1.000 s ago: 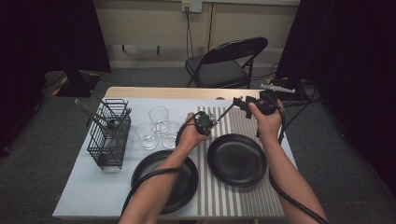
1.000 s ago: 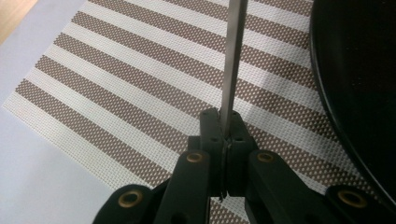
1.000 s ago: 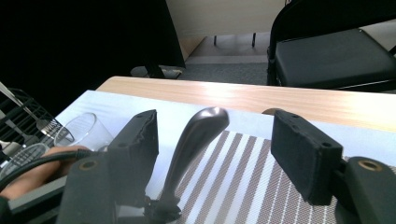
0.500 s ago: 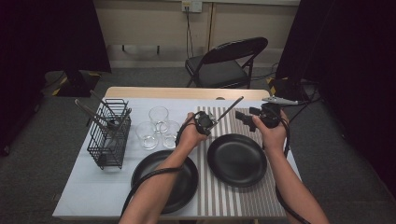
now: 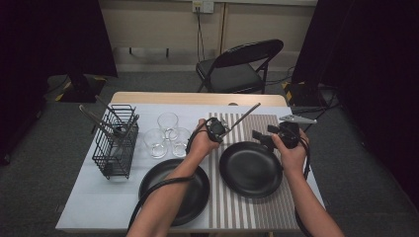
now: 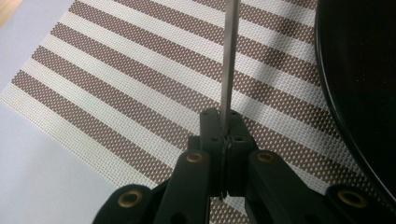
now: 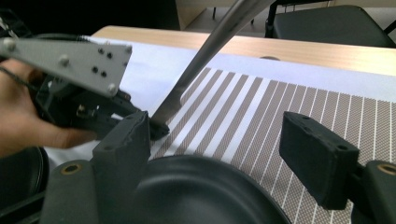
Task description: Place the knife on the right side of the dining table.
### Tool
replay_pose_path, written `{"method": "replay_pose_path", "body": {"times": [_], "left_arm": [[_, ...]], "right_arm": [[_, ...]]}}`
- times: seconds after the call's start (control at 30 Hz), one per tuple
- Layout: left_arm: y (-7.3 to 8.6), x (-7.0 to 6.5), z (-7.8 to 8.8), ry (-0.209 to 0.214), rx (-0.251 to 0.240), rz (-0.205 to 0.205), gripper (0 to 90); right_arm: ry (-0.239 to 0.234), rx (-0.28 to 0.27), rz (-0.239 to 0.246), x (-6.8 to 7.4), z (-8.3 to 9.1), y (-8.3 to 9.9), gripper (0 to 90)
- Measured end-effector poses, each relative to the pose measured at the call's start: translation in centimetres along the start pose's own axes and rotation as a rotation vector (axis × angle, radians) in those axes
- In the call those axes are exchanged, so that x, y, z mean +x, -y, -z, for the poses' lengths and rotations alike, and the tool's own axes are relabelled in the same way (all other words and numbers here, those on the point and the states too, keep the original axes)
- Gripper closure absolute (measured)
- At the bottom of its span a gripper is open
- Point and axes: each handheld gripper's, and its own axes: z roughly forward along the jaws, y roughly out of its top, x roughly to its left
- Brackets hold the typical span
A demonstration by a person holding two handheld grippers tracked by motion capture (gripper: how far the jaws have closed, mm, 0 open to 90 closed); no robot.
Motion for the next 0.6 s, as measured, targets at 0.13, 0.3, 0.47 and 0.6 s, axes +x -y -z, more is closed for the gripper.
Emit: {"method": "replay_pose_path", "body": {"times": [0.13, 0.3, 0.47, 0.6], "left_arm": [[0.0, 0.0, 0.0, 0.000, -0.001, 0.004, 89.2], [0.0, 0.0, 0.0, 0.001, -0.001, 0.008, 89.2], [0.0, 0.0, 0.0, -0.002, 0.000, 0.007, 89.2], [0.0, 0.0, 0.0, -0.004, 0.004, 0.005, 89.2]], "right_arm": [[-0.005, 0.009, 0.017, 0.1, 0.0, 0.4, 23.5], [-0.011, 0.014, 0.021, 0.5, 0.1, 0.8, 23.2], [-0.015, 0.019, 0.028, 0.7, 0.0, 1.1, 23.1], [-0.018, 0.019, 0.031, 0.7, 0.0, 1.1, 23.0]]}}
